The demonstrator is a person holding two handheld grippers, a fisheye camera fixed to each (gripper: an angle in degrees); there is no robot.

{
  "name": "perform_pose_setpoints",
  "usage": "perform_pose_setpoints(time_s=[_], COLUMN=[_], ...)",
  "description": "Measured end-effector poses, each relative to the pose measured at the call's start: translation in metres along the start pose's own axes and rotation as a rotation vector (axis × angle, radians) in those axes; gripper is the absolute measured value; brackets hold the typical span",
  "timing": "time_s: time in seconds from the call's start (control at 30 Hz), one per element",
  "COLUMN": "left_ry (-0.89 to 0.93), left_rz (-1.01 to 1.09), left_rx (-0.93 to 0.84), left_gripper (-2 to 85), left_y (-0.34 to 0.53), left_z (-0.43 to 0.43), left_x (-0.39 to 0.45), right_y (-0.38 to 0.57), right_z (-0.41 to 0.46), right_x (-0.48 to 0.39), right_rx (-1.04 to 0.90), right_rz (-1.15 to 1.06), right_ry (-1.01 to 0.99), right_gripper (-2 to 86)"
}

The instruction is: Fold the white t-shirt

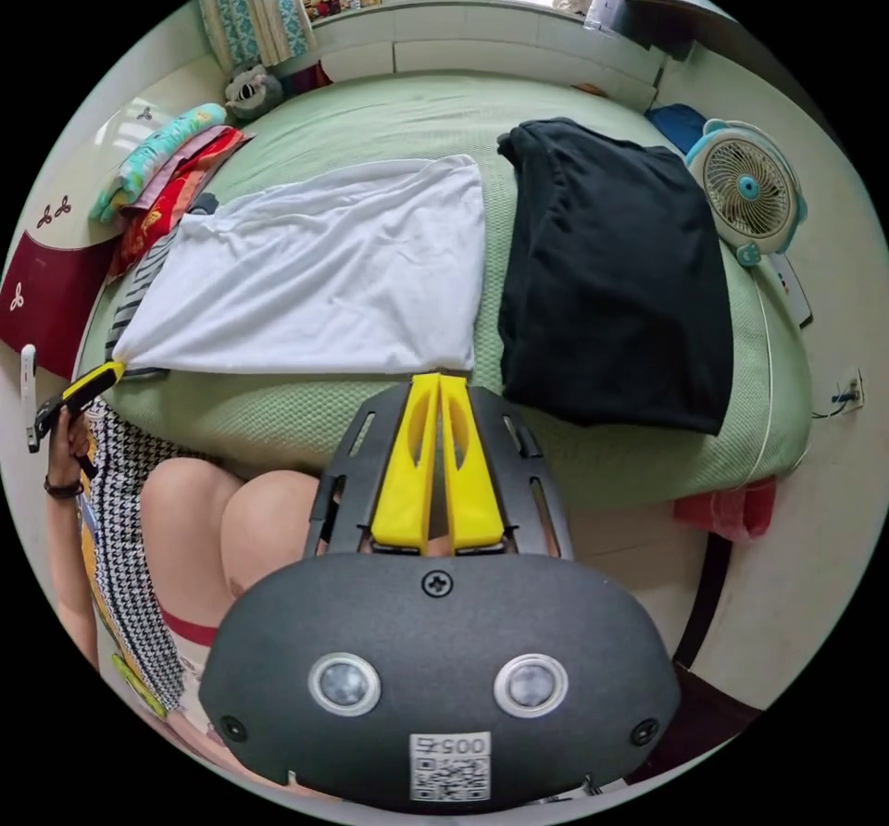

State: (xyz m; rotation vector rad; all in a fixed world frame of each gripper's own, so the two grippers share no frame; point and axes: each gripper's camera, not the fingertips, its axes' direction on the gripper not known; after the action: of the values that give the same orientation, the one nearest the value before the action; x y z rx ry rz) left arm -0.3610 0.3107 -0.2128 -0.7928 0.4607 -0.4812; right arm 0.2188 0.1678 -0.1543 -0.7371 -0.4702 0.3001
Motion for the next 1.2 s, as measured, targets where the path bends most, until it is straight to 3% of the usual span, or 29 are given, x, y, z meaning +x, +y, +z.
perform_pose_setpoints(time_s=[0.2,0.33,0.67,0.87,1.0,1.2], left_ry=[-0.086,-0.033,0.112,0.092,0.106,0.027], left_rz=[-0.048,-0.071,-0.08,-0.122,-0.139,-0.072], left_rx=[-0.066,-0.03,0.004,-0.128,-0.121,-0.12], left_gripper=[0.0,0.8,11.0,6.4,2.0,0.4], left_y=[0.032,0.041,0.023,0.012,0.014,0.015], left_z=[0.029,0.033,0.066,0.122,0.13,0.12], left_x=[-0.014,-0.027,-0.036,-0.041,-0.048,-0.042], right_y=[0.03,0.022,-0.024,-0.035,-0.037,-0.035], right_z=[0.011,0.021,0.07,0.101,0.109,0.101], right_x=[0.023,0.024,-0.002,-0.003,-0.009,-0.008], right_rx=[0.006,0.032,0.034,-0.025,-0.052,-0.07], right_rz=[0.042,0.057,0.099,0.115,0.044,0.048], right_ry=[-0.082,-0.169,-0.077,-0.043,0.014,-0.052], right_gripper=[0.2,5.6,11.1,7.8,3.5,-0.5])
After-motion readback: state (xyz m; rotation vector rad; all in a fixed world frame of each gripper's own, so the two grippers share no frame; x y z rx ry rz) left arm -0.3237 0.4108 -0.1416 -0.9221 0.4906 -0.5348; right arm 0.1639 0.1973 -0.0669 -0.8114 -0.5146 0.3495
